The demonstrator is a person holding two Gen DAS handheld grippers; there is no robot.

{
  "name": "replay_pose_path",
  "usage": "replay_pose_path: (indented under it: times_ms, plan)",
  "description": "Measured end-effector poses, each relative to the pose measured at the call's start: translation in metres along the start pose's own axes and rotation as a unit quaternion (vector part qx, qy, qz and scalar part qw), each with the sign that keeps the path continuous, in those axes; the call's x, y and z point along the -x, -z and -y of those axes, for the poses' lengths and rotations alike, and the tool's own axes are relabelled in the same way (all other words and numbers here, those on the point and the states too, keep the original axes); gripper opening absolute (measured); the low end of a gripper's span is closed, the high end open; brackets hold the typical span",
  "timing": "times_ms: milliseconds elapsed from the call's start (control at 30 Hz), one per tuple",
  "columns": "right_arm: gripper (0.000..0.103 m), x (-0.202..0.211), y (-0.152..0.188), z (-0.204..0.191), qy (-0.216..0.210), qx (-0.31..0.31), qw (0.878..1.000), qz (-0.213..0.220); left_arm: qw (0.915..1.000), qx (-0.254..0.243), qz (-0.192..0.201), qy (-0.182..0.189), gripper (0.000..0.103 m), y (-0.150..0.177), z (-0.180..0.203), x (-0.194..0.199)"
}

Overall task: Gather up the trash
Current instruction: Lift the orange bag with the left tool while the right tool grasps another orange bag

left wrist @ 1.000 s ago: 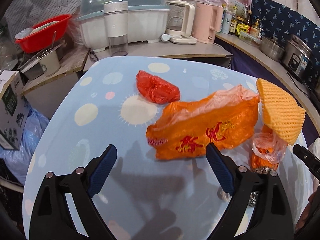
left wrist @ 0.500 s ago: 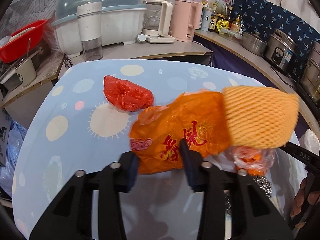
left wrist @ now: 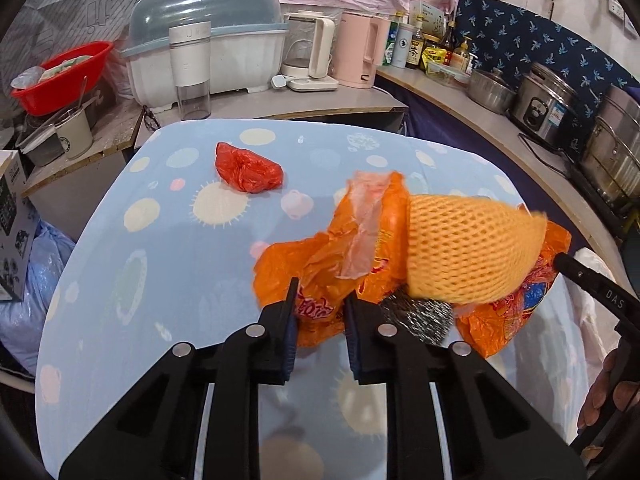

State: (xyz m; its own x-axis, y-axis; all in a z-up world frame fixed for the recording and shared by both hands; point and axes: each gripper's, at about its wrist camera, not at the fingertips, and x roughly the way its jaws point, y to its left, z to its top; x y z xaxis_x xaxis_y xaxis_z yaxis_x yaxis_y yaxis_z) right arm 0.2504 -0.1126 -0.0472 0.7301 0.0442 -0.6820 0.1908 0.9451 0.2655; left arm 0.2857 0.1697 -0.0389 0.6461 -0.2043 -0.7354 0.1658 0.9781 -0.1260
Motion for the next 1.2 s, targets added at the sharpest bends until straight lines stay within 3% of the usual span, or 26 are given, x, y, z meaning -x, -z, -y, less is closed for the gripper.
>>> replay_pose_path:
  times_ms: [700,1200]
  plan:
    - [0.006,0.150,0.020,0.067,0.052,-0.035,0.993,0.105,0.9979,-0.030,0.043,0.037,0.018,0.025,0.077,0.103]
    - [0.006,0.196,0.021,0.133,0.082,-0.074,0.984,0.138,0.9900,-0.089,0.039,0.103,0.018,0.028,0.182,0.111]
